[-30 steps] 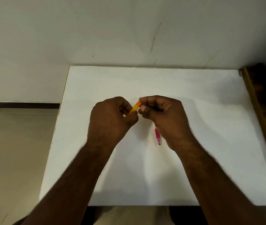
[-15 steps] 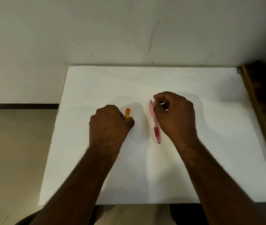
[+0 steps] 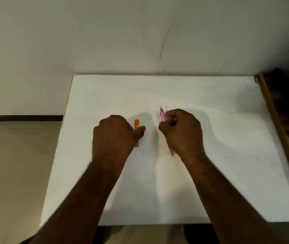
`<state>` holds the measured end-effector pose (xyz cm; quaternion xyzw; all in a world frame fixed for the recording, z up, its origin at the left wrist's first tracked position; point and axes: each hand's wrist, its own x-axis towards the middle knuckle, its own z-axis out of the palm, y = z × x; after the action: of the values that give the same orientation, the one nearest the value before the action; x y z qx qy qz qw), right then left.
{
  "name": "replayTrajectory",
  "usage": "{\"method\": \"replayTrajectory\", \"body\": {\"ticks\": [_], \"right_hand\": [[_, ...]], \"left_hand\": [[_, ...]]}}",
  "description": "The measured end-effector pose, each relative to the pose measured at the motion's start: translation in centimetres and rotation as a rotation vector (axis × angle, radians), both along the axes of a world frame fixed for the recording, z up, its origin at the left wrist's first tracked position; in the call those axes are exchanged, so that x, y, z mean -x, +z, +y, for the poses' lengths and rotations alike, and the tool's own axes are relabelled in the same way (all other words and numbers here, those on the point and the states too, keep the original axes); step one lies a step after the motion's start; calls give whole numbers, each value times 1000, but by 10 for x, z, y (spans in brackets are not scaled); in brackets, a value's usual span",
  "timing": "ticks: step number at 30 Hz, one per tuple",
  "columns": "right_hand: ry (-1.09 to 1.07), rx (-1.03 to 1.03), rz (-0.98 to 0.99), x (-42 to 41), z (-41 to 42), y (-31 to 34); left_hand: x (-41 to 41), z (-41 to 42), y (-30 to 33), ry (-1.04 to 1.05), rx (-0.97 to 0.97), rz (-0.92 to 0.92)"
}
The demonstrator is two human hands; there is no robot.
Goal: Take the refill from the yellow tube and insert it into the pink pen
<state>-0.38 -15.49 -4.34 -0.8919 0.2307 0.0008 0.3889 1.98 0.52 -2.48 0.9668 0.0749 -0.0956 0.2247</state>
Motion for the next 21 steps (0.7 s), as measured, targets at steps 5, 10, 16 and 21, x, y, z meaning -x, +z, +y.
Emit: {"method": "replayTrajectory", "body": {"ticks": [5, 10, 16, 21], "right_hand": [[-309, -917, -156, -8, -8, 19], [-349, -1605, -319, -5, -17, 29], [-306, -1872, -408, -3, -25, 28], [-349, -1863, -469, -1, -23, 28]], "left_hand": [[-2, 1, 8, 117, 216, -81], [-6, -3, 5, 205, 465, -116], [-5, -7, 9, 237, 602, -174], [-3, -10, 8, 228, 614, -179]]}}
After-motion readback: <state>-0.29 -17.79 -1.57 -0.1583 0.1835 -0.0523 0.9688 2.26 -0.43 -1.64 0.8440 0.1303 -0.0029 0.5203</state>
